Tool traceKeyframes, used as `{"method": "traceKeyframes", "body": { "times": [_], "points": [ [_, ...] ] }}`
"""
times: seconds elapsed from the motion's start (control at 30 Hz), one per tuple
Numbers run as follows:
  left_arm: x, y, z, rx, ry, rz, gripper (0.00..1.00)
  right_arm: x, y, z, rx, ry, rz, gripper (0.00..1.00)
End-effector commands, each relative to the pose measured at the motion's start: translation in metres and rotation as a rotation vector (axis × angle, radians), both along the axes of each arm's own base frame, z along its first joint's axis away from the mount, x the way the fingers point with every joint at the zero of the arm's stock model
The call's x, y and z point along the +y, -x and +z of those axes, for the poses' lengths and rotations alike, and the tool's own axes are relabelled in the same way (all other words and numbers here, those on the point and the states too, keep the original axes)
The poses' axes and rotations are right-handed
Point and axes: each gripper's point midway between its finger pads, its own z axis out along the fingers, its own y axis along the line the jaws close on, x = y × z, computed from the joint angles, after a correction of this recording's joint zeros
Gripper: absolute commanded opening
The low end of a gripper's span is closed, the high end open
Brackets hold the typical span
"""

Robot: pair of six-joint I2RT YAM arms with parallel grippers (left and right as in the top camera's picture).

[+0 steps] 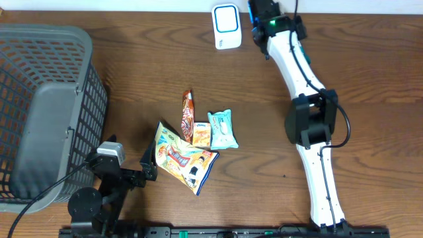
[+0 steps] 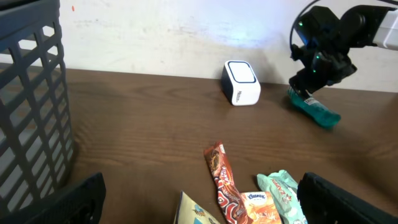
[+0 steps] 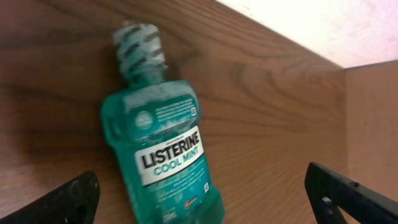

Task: Scan the item barcode

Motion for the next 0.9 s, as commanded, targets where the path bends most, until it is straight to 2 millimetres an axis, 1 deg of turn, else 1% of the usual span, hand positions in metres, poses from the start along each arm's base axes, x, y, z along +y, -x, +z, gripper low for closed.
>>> {"method": "traceKeyframes", "body": {
  "times": [0.0, 0.03, 0.1, 0.17, 0.23, 0.33, 0.5, 0.6, 0.7, 0.73, 0.77, 0.83, 0.87],
  "points": [
    [-0.003, 0.000, -0.002, -0.001, -0.010, -0.021, 0.98, -0.031, 0.011, -0.003, 0.046, -0.074, -0.057, 0.99],
    [-0.003, 0.000, -0.002, -0.001, -0.010, -0.021, 0.98, -0.028, 0.017, -0.023, 0.132, -0.138, 0.001, 0.99],
    [-0.003, 0.000, -0.002, -0.001, -0.010, -0.021, 0.98, -0.020, 0.026, -0.048, 0.229, -0.234, 0.071, 0.99],
    [-0.003, 0.000, -0.002, -0.001, -0.010, -0.021, 0.98, -0.021, 0.033, -0.062, 0.266, -0.294, 0.073, 0.99],
    [-0.003, 0.000, -0.002, -0.001, -0.010, -0.021, 0.98, -0.029, 0.037, -0.077, 0.292, -0.372, 0.065, 0.99],
    [-0.003, 0.000, -0.002, -0.001, -0.010, -0.021, 0.98, -0.037, 0.039, -0.085, 0.300, -0.439, 0.056, 0.99],
    [-0.003, 0.000, -0.002, -0.001, -0.010, -0.021, 0.98, -0.035, 0.043, -0.092, 0.325, -0.562, 0.092, 0.99],
    [-0.003, 0.000, -0.002, -0.001, -0.010, -0.021, 0.98, -0.043, 0.048, -0.097, 0.343, -0.592, 0.076, 0.98],
    [-0.003, 0.000, -0.002, -0.001, -0.010, -0.021, 0.98, -0.042, 0.055, -0.102, 0.372, -0.598, 0.079, 0.89],
    [-0.003, 0.000, -0.002, -0.001, -0.010, -0.021, 0.98, -0.041, 0.056, -0.103, 0.379, -0.601, 0.084, 0.81],
    [-0.003, 0.000, -0.002, -0.001, -0.010, -0.021, 0.98, -0.040, 0.057, -0.103, 0.381, -0.603, 0.085, 0.66],
    [-0.003, 0.000, -0.002, -0.001, -0.010, -0.021, 0.98, -0.036, 0.057, -0.103, 0.383, -0.626, 0.093, 0.52],
    [-0.003, 0.000, -0.002, -0.001, -0.010, -0.021, 0.98, -0.034, 0.057, -0.103, 0.383, -0.635, 0.097, 0.50]
  ]
}}
